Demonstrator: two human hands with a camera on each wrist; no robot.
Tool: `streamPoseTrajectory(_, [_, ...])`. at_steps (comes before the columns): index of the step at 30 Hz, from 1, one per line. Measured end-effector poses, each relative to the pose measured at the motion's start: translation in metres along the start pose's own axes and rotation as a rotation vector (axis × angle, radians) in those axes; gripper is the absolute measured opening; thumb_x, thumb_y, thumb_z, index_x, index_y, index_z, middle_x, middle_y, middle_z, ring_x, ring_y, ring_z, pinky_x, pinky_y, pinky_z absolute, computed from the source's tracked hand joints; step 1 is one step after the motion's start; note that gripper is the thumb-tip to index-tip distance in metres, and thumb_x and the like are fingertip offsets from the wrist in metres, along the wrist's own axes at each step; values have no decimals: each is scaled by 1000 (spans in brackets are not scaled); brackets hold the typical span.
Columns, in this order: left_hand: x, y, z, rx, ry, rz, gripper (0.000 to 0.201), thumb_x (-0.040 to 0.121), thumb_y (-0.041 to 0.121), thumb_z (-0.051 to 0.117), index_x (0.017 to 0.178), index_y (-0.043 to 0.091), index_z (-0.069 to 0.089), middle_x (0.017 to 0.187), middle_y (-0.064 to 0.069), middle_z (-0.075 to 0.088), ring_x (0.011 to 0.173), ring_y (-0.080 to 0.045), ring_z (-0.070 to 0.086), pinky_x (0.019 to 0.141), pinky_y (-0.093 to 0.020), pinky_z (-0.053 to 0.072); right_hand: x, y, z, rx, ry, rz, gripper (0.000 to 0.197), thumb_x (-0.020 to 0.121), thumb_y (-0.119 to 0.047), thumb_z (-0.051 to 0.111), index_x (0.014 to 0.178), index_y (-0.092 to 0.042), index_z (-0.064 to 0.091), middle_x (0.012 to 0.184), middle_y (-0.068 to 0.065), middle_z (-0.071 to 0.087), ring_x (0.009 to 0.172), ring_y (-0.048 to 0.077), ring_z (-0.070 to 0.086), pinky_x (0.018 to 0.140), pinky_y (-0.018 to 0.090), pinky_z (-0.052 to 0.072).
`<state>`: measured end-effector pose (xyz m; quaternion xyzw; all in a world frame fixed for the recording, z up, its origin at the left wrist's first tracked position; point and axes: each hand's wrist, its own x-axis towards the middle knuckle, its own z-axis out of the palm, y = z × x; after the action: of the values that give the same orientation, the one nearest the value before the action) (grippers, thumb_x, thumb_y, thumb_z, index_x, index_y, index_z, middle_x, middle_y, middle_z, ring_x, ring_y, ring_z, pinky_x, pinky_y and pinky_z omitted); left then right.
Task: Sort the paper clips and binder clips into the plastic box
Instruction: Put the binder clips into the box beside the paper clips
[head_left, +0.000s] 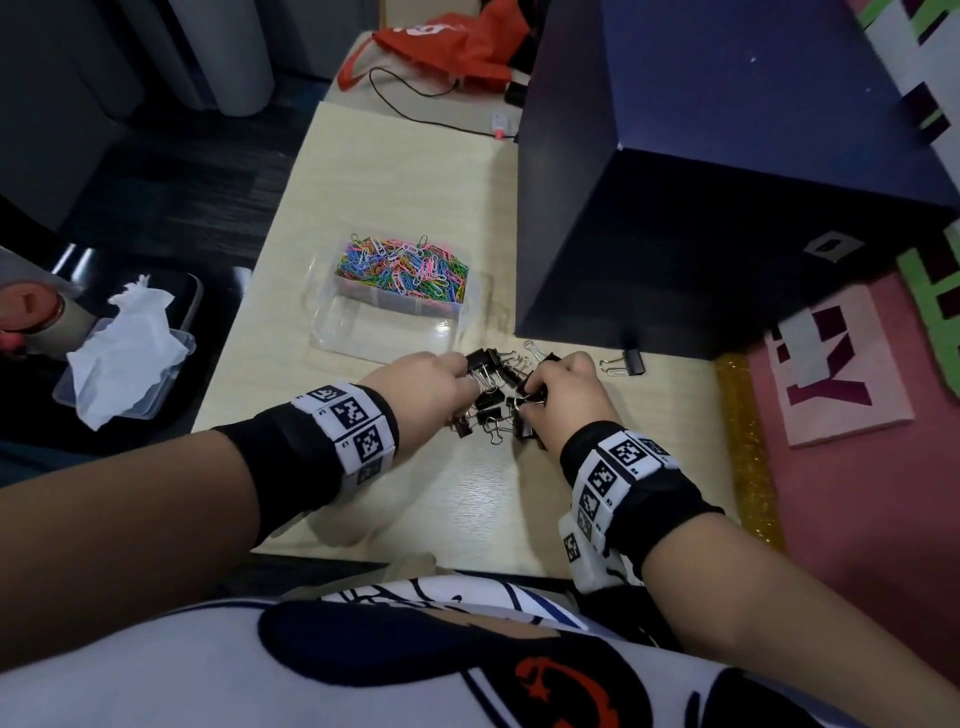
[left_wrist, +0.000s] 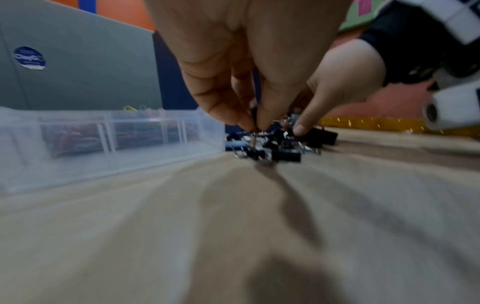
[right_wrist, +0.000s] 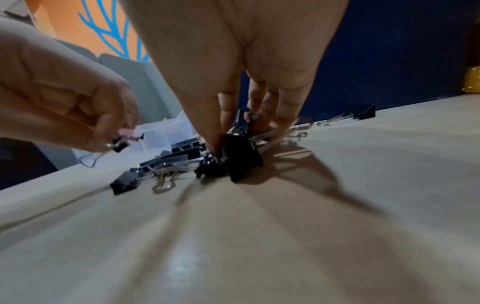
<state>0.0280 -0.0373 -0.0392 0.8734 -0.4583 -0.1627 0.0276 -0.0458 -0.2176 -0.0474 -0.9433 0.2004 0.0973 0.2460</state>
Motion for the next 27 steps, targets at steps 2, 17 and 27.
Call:
streamPoseTrajectory(2, [-2,-6,-9,-37,85,25,19,84,6,58,98,17,62,104,-5,55,88,-28,58,74,-39,51,1,-2,-2,-3,21,12,9,84,-17,65,91,-21,61,110,-3,41,91,16,54,84,28,49])
streamPoseTrajectory(17, [-36,-77,-27,230,67,-230,24,94,34,46,109,27,63,120,4,59,111,-24,55,83,-35,43,0,-64,-15,143,151,-177,15,89,-17,60,102,-20,67,113,1,53,92,16,58,91,26,46])
streamPoseTrajectory(27, [-10,-55,-18,175,99,-223,18,93,15,47,100,18,64,102,-5,65,98,-28,59,78,-38,52,0,-54,-23,-410,-263,348,92,72,-54,72,142,-18,25,137,10,28,123,34,42,93,44,44])
